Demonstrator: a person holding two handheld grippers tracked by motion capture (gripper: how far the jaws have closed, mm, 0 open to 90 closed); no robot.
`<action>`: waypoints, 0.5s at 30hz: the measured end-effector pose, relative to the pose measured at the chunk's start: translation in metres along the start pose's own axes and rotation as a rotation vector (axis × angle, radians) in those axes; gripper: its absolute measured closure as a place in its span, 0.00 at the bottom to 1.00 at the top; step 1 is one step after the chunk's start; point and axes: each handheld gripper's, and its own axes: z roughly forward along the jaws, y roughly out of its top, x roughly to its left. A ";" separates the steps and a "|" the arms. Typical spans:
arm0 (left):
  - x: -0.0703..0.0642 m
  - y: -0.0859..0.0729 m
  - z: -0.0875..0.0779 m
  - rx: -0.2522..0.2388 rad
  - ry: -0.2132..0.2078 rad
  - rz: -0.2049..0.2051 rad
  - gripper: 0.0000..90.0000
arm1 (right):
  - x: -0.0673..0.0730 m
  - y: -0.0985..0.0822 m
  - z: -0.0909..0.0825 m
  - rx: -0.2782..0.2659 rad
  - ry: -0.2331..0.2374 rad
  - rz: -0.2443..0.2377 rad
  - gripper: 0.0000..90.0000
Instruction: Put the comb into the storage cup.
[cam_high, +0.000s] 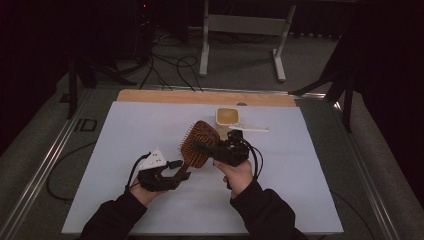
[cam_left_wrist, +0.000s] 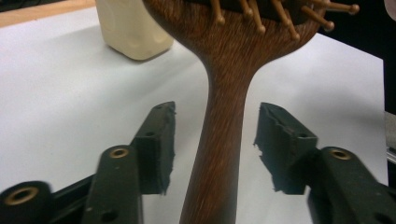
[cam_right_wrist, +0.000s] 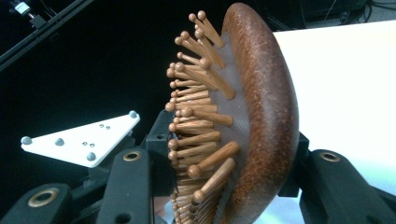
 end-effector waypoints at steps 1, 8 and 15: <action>0.000 0.000 0.000 0.000 0.000 0.000 0.47 | 0.000 0.000 0.000 0.000 0.000 0.000 0.59; -0.003 0.001 0.003 0.038 -0.012 0.016 0.29 | 0.000 0.009 -0.009 -0.019 -0.013 -0.039 0.59; 0.000 0.000 0.000 0.058 -0.047 0.018 0.03 | -0.001 0.021 -0.018 -0.042 -0.032 -0.064 0.59</action>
